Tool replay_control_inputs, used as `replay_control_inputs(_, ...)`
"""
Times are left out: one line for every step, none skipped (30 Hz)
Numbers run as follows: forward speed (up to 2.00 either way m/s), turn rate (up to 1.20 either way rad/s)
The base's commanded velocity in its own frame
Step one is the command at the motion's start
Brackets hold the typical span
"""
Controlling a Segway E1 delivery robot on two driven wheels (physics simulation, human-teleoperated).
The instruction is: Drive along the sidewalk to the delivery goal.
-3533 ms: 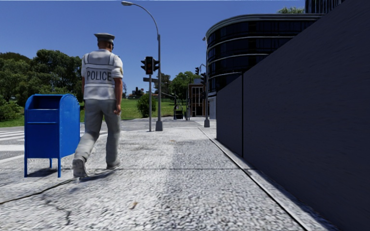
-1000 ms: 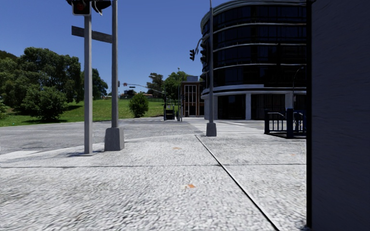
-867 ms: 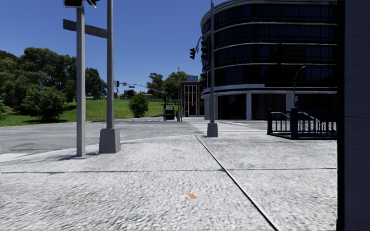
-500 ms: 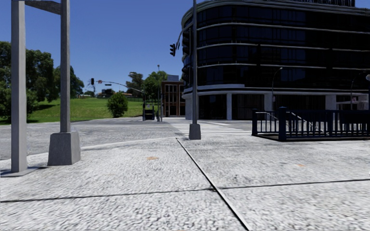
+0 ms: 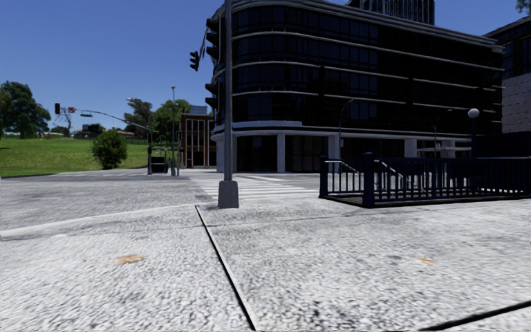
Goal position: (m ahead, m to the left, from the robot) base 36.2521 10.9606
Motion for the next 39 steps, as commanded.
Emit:
replay_control_inputs(2.0,-0.53)
replay_control_inputs(2.0,-0.53)
replay_control_inputs(2.0,-0.51)
replay_control_inputs(2.0,-0.42)
replay_control_inputs(2.0,-0.22)
replay_control_inputs(2.0,0.0)
replay_control_inputs(2.0,0.0)
replay_control_inputs(2.0,0.0)
replay_control_inputs(2.0,0.0)
replay_control_inputs(2.0,0.0)
replay_control_inputs(2.0,0.0)
replay_control_inputs(2.0,0.0)
replay_control_inputs(2.0,0.0)
replay_control_inputs(2.0,0.0)
replay_control_inputs(2.0,0.0)
replay_control_inputs(2.0,0.0)
replay_control_inputs(2.0,0.0)
replay_control_inputs(2.0,0.0)
replay_control_inputs(2.0,0.0)
replay_control_inputs(2.0,0.0)
replay_control_inputs(2.0,0.0)
replay_control_inputs(2.0,0.0)
replay_control_inputs(2.0,0.0)
replay_control_inputs(2.0,0.0)
replay_control_inputs(2.0,0.0)
replay_control_inputs(2.0,0.0)
replay_control_inputs(2.0,0.0)
replay_control_inputs(2.0,0.0)
replay_control_inputs(2.0,0.0)
replay_control_inputs(2.0,0.0)
replay_control_inputs(2.0,0.0)
replay_control_inputs(2.0,0.0)
replay_control_inputs(2.0,0.0)
replay_control_inputs(2.0,0.0)
replay_control_inputs(2.0,0.0)
replay_control_inputs(2.0,0.0)
replay_control_inputs(2.0,0.0)
replay_control_inputs(2.0,0.0)
replay_control_inputs(2.0,0.0)
